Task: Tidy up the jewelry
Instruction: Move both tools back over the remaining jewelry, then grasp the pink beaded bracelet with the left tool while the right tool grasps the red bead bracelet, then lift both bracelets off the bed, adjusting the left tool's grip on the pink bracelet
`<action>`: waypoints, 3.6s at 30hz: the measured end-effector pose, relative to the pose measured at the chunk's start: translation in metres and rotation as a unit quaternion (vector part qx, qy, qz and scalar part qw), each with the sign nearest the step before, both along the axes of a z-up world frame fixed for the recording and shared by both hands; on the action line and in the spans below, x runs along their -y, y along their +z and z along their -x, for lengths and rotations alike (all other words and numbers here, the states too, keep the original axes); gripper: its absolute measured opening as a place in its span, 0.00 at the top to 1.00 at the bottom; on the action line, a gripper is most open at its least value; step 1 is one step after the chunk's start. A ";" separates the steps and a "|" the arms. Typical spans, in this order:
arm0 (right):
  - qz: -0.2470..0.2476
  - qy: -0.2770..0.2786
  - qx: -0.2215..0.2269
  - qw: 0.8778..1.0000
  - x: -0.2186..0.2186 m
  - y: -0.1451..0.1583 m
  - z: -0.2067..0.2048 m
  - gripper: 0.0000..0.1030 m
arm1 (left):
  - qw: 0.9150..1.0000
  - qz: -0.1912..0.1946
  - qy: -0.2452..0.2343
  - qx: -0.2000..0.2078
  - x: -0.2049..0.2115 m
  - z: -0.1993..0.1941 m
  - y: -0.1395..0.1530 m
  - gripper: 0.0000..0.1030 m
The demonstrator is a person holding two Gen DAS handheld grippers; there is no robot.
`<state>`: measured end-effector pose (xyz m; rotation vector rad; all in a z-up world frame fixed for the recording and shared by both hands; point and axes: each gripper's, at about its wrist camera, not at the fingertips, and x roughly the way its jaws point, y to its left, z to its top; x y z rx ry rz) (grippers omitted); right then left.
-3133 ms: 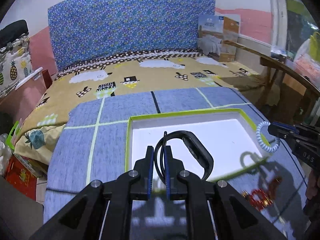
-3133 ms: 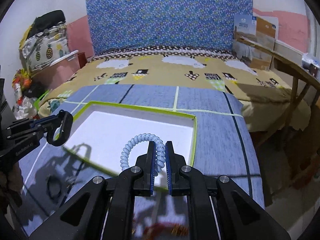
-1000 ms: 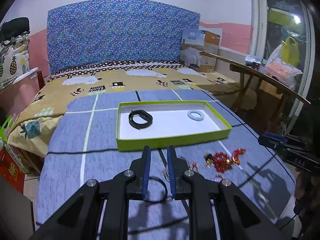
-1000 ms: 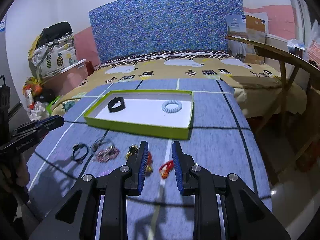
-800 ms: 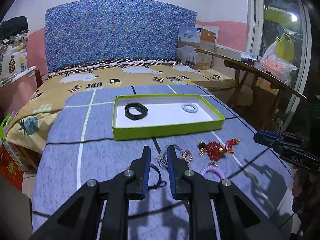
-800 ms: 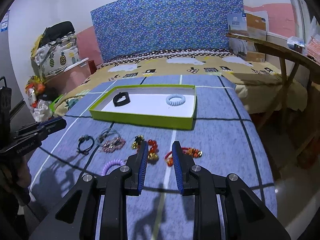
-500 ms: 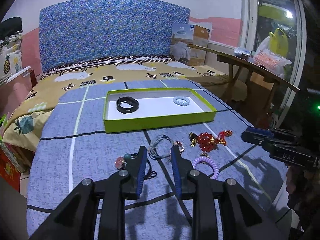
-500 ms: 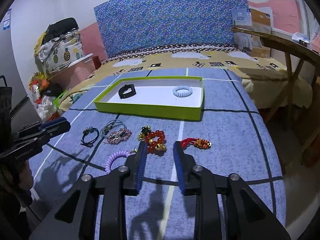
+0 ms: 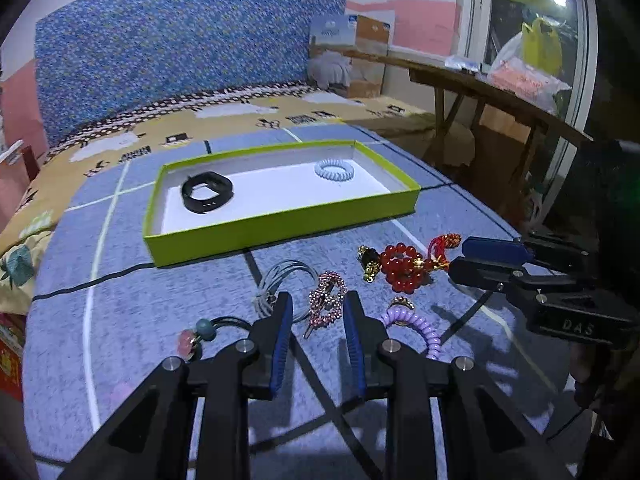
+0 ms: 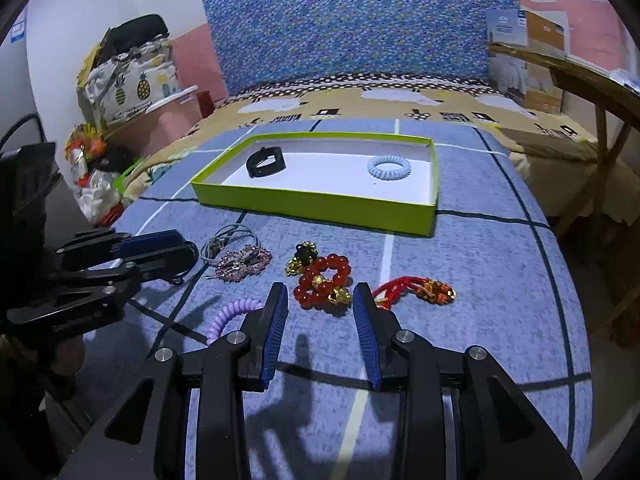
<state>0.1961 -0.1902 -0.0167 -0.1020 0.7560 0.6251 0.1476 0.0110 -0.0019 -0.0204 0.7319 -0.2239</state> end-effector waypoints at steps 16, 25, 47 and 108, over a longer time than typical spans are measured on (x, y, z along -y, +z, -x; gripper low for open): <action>0.030 0.022 -0.028 0.999 -0.020 -0.015 -0.024 0.66 | 0.998 -0.022 -0.027 -0.053 0.011 -0.030 -0.019 0.73; 0.044 0.029 -0.053 0.997 -0.027 -0.025 -0.038 0.66 | 0.996 -0.035 -0.032 -0.071 0.016 -0.035 -0.024 0.73; 0.036 0.018 -0.050 0.998 -0.020 -0.021 -0.031 0.83 | 1.000 0.003 -0.017 -0.025 0.001 -0.015 -0.007 0.77; 0.002 -0.010 -0.037 0.999 0.003 0.000 -0.011 0.83 | 0.993 0.098 -0.072 0.009 -0.006 -0.004 0.004 0.78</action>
